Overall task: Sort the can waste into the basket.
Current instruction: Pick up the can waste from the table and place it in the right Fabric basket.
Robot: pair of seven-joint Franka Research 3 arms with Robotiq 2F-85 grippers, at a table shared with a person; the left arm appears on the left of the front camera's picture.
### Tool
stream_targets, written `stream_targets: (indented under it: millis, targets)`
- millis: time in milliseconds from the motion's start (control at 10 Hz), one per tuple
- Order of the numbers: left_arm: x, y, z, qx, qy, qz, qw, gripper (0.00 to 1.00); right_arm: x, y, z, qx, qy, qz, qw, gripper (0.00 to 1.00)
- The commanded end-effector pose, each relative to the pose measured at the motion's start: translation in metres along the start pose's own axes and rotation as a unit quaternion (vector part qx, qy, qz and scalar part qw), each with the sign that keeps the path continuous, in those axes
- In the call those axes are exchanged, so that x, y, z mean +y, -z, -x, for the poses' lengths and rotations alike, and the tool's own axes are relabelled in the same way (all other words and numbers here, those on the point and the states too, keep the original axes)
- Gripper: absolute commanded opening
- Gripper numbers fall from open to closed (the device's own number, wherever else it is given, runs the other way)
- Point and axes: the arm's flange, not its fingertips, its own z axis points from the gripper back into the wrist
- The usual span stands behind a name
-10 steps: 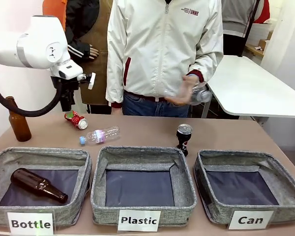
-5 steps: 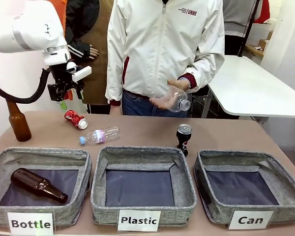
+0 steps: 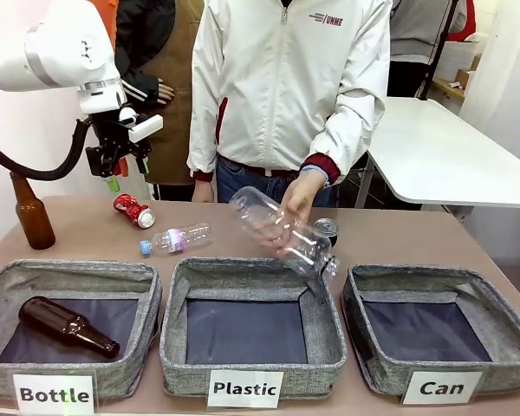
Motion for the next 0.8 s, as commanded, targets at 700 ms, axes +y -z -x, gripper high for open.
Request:
stream_targets:
  millis: [700]
  targets:
    - [0.046,0.080,0.058,0.059,0.046,0.017,0.997,1.00,0.000,-0.001,-0.003,-0.008,-0.013,-0.010,1.000,1.00]
